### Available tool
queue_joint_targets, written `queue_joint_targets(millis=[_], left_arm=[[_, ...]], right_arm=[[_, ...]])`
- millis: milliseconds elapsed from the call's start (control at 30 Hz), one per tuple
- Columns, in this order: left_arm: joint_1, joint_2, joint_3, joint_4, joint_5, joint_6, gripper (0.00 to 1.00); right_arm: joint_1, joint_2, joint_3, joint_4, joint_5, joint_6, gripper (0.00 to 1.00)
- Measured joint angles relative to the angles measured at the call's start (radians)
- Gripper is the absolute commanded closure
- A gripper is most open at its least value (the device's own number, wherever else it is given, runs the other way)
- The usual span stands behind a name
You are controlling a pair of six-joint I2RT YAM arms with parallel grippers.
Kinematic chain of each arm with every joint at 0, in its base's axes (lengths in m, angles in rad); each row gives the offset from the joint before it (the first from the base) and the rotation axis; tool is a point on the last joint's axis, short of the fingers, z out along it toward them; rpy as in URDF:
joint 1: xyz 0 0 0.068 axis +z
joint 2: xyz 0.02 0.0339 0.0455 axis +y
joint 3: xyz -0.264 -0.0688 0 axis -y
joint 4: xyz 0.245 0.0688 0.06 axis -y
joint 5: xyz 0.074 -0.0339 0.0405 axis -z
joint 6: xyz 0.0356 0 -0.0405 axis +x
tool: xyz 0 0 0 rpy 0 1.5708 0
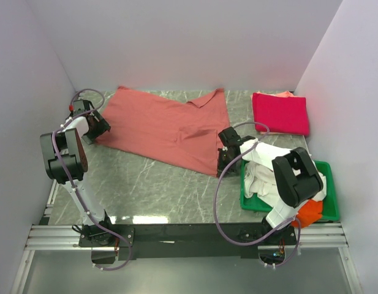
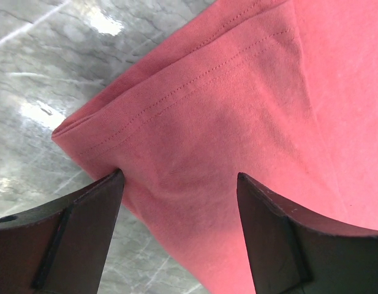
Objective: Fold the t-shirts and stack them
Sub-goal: Fold the tshirt
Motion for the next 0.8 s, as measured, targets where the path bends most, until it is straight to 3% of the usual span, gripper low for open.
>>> queue_joint_targets(millis=[400,800], left_arm=[[0.002,-0.004,-0.01,-0.007,-0.084,0.022,0.18],[0.012,-0.14,-0.203,0.008,-0.179,0.022,0.17]], right_arm=[[0.005,0.029,0.032,-0.019,-0.012,0.0,1.0],[0.083,-0.04,-0.053,-0.047,-0.049,0.005,1.0]])
